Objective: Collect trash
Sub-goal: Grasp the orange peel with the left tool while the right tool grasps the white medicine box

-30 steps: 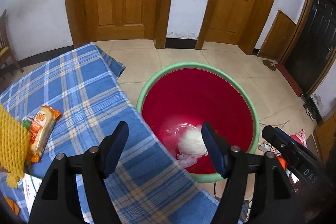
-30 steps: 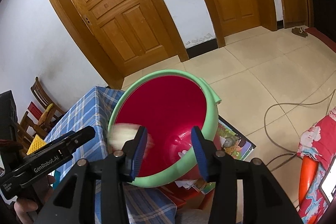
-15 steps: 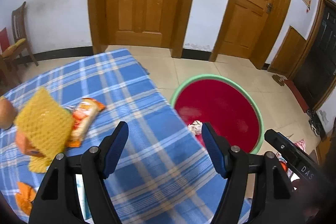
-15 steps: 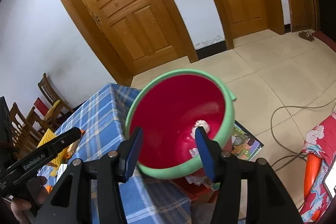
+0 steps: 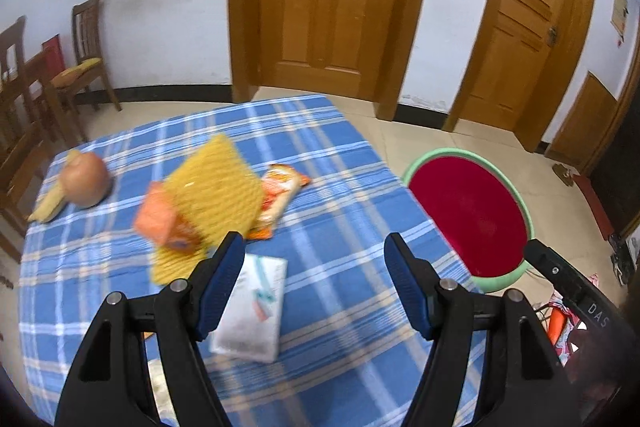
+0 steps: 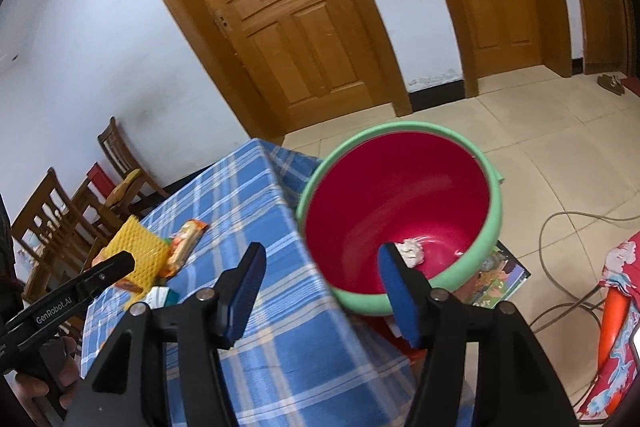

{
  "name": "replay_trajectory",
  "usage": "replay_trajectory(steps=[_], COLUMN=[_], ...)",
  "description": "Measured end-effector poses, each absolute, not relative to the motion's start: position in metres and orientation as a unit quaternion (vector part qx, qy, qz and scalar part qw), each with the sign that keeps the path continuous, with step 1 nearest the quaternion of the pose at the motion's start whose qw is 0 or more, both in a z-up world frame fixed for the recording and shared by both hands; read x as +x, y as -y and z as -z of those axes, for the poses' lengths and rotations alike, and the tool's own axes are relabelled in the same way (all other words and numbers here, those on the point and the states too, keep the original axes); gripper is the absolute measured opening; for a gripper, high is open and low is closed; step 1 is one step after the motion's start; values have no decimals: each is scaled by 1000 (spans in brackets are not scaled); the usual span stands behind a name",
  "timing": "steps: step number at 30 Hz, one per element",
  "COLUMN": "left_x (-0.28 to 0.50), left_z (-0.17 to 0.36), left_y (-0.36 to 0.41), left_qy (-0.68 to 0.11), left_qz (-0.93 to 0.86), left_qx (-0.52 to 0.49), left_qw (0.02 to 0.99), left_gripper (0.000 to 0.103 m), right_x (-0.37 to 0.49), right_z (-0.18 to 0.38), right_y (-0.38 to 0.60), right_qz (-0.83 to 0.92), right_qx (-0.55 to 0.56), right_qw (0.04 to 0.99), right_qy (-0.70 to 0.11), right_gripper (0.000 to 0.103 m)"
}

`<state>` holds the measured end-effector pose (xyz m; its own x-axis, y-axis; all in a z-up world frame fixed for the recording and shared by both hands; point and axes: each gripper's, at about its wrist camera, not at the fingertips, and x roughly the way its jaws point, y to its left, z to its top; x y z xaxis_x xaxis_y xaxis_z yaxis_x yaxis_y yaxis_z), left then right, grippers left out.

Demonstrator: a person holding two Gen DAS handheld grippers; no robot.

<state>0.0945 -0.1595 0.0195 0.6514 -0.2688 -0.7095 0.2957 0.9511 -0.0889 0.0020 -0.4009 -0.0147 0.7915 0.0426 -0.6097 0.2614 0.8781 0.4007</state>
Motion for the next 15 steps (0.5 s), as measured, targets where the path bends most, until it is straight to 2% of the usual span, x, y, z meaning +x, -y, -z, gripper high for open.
replay_trajectory(steps=[15], left_x=[74], left_z=[-12], left_y=[59], left_qy=[-398], left_qz=[58], left_qx=[-9], left_qw=[915], left_gripper=[72], right_x=[4], right_z=[10], right_y=[331], right_qz=[3], right_qx=[213], right_qw=[916], right_qy=[-339], right_gripper=[68])
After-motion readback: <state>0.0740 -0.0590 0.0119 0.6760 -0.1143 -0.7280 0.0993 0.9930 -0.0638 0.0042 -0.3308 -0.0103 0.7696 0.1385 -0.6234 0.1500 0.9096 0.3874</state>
